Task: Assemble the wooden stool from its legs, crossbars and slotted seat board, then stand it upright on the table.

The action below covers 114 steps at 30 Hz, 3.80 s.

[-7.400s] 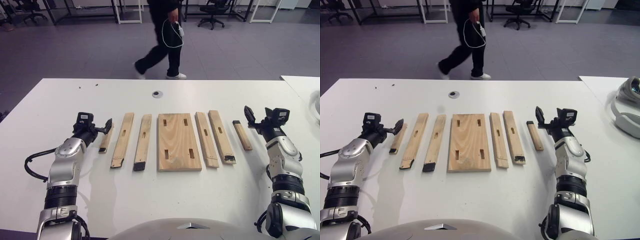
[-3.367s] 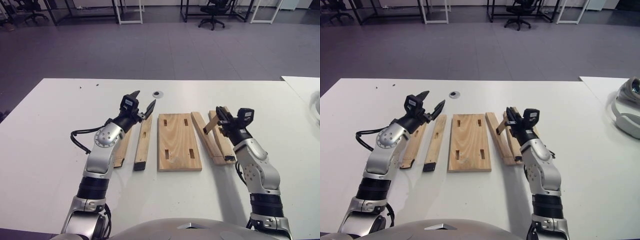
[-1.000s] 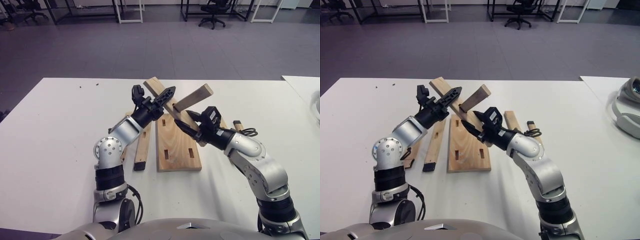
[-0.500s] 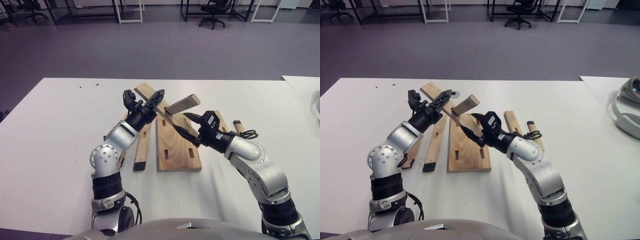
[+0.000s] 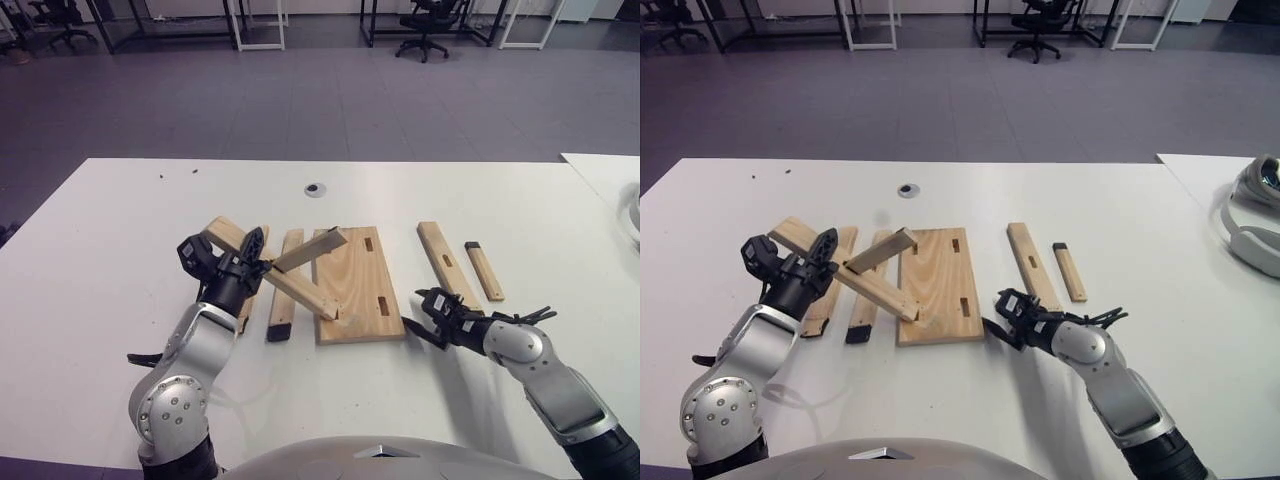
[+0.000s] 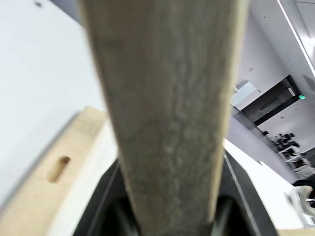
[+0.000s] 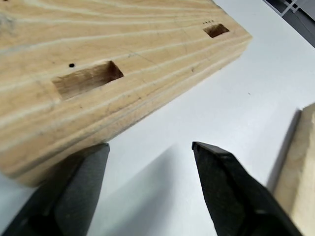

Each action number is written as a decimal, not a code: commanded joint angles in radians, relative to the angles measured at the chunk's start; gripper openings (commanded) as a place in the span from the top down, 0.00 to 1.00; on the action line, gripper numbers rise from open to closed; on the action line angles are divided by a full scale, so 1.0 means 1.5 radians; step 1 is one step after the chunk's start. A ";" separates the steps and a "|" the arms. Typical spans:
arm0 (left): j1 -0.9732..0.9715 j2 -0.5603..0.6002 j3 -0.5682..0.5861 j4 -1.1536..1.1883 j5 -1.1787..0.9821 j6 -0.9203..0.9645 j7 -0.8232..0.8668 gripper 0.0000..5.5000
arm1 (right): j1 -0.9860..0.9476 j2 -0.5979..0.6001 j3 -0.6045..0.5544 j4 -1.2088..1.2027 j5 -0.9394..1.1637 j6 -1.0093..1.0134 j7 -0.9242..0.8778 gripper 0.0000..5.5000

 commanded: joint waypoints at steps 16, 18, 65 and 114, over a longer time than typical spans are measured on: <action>0.012 0.100 -0.181 0.088 0.290 -0.153 -0.144 0.81 | -0.054 0.058 0.047 0.006 0.004 0.033 0.028 0.43; 0.037 0.097 -0.178 0.067 0.295 -0.190 -0.156 0.81 | -0.051 0.054 0.041 0.006 0.005 0.033 0.028 0.43; -0.060 0.062 -0.149 -0.007 0.065 -0.149 -0.272 0.36 | -0.151 0.122 -0.232 0.049 0.143 0.046 -0.045 0.43; -0.126 0.295 -0.255 0.270 0.412 0.023 -0.381 0.61 | -0.237 0.175 -0.300 0.207 0.236 0.090 -0.101 0.43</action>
